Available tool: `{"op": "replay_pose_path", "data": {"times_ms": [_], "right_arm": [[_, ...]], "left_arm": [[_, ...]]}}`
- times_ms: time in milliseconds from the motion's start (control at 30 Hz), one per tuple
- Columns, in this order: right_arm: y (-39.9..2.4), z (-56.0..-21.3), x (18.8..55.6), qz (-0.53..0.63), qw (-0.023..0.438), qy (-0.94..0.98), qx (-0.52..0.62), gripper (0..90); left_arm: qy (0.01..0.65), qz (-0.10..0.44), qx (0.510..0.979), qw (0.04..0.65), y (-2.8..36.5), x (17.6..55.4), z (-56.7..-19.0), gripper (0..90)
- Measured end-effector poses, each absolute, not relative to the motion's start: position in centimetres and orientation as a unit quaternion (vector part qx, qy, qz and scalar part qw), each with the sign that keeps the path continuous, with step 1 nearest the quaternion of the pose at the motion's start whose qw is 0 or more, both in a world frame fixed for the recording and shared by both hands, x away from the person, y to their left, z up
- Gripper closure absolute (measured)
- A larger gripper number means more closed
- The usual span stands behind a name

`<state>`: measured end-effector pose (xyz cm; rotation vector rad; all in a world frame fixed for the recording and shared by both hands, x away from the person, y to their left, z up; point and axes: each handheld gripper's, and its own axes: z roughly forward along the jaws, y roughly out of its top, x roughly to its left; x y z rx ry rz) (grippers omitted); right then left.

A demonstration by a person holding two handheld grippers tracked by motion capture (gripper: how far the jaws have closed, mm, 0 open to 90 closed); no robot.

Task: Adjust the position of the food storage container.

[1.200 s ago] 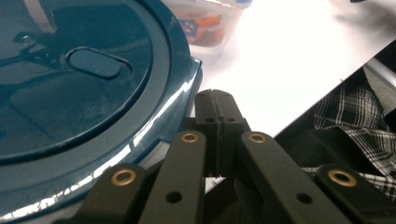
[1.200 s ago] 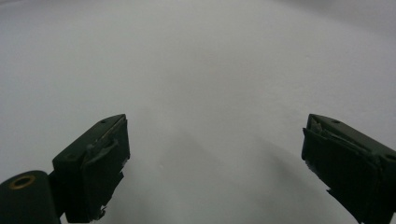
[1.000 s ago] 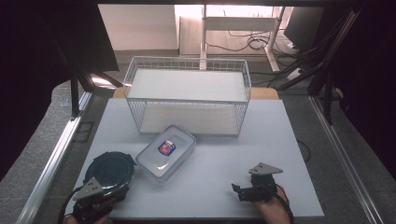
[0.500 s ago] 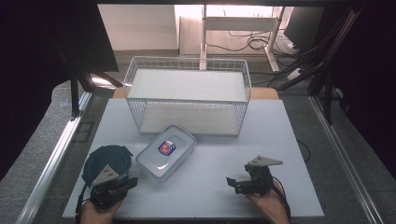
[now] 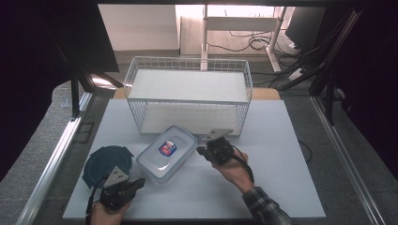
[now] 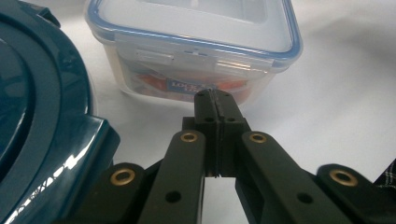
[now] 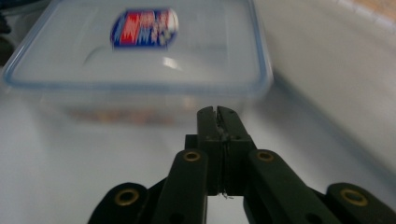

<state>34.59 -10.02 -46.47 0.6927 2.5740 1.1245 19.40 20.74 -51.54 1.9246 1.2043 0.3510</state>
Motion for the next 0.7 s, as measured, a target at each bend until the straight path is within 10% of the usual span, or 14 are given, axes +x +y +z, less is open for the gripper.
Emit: {"op": "replay_pose_path", "data": {"times_ms": [700], "right_arm": [[5.2,-48.1,43.4,0.301,0.175,0.918,0.192,89.2]], "left_arm": [[0.465,0.132,0.78,0.397,19.9,19.6,-52.0,88.5]]}}
